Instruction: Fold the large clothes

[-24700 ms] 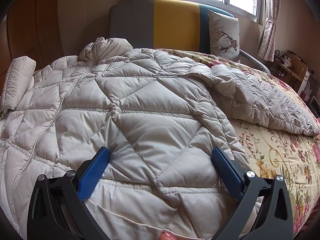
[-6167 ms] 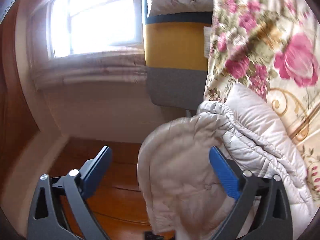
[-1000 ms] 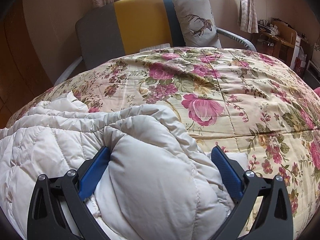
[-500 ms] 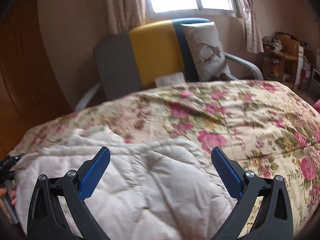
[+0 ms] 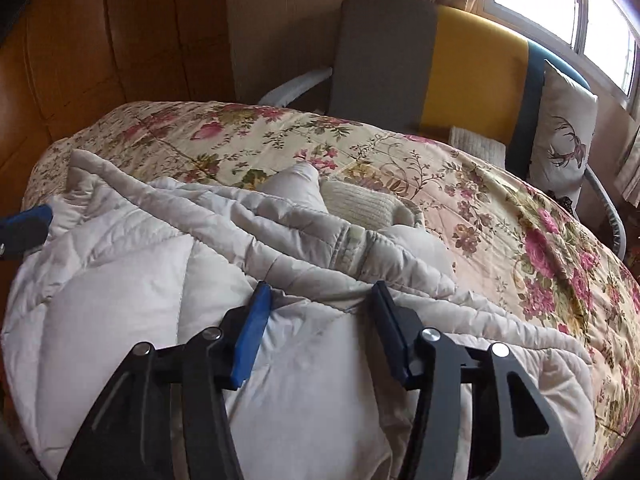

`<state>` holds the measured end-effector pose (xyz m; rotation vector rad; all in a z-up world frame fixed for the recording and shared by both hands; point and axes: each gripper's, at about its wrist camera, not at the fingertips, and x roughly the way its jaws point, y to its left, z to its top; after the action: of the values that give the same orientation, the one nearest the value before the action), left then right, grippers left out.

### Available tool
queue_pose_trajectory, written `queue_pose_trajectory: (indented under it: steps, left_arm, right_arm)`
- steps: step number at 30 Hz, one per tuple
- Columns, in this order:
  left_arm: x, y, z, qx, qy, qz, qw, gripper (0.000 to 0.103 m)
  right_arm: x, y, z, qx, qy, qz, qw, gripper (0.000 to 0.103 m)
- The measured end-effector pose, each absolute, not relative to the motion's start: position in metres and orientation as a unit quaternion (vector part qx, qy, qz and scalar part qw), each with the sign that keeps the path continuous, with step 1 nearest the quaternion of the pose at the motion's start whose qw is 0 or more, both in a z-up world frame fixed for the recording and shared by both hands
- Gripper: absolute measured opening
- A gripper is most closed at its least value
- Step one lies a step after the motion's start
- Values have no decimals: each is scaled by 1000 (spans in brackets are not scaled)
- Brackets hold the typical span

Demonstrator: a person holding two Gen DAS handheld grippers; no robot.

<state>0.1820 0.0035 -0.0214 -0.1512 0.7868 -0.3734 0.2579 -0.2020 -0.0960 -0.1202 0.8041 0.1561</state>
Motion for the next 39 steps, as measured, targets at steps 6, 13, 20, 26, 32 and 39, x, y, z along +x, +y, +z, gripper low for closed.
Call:
queue_pose_trajectory:
  steps: [6, 13, 20, 26, 32, 39]
  left_arm:
    - [186, -23, -22, -51, 388, -203, 898, 71]
    - [210, -46, -58, -11, 410, -196, 891, 68]
    - [192, -41, -30, -45, 367, -213, 904, 18]
    - [218, -48, -34, -20, 363, -167, 916, 37]
    - [221, -49, -66, -4, 375, -160, 913, 77]
    - [187, -31, -82, -13, 352, -145, 925, 77]
  right_arm:
    - [257, -214, -120, -28, 355, 71, 932, 57]
    - [250, -209, -110, -41, 384, 37, 922, 56]
    - [236, -214, -84, 5, 351, 55, 935, 14]
    - [255, -212, -63, -4, 311, 52, 949, 14]
    - [278, -229, -109, 37, 346, 68, 935, 45]
    - [267, -199, -117, -27, 347, 104, 932, 65]
